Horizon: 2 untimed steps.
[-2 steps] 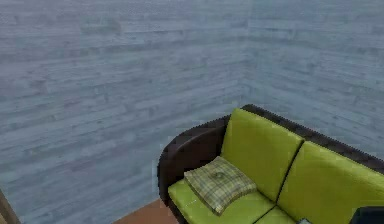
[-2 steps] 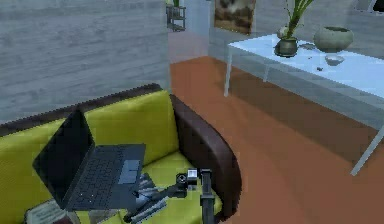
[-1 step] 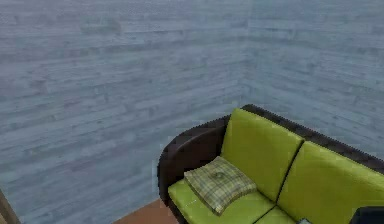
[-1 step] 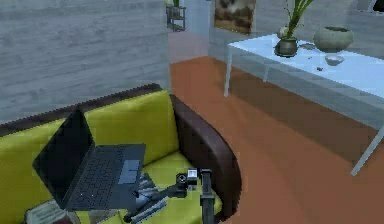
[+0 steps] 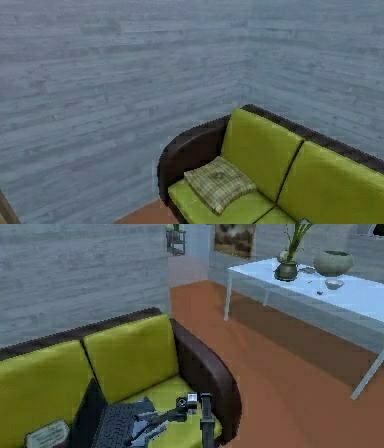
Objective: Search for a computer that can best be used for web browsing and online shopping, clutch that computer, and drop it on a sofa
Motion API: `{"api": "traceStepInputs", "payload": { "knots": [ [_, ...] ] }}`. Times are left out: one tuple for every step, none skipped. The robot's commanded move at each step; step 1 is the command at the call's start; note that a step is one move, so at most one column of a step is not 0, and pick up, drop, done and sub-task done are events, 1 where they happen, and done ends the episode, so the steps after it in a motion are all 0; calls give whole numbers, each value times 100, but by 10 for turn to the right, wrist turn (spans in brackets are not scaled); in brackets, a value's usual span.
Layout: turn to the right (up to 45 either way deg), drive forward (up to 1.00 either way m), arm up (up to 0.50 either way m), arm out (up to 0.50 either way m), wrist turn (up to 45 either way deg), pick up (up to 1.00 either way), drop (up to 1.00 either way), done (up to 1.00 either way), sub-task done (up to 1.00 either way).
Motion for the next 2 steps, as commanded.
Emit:
{"api": "traceStepInputs", "payload": {
  "knots": [
    [0, 0, 10, 0, 0, 0, 0, 0, 0],
    [0, 0, 0, -8, 0, 0, 0, 0, 0]
  ]
}}
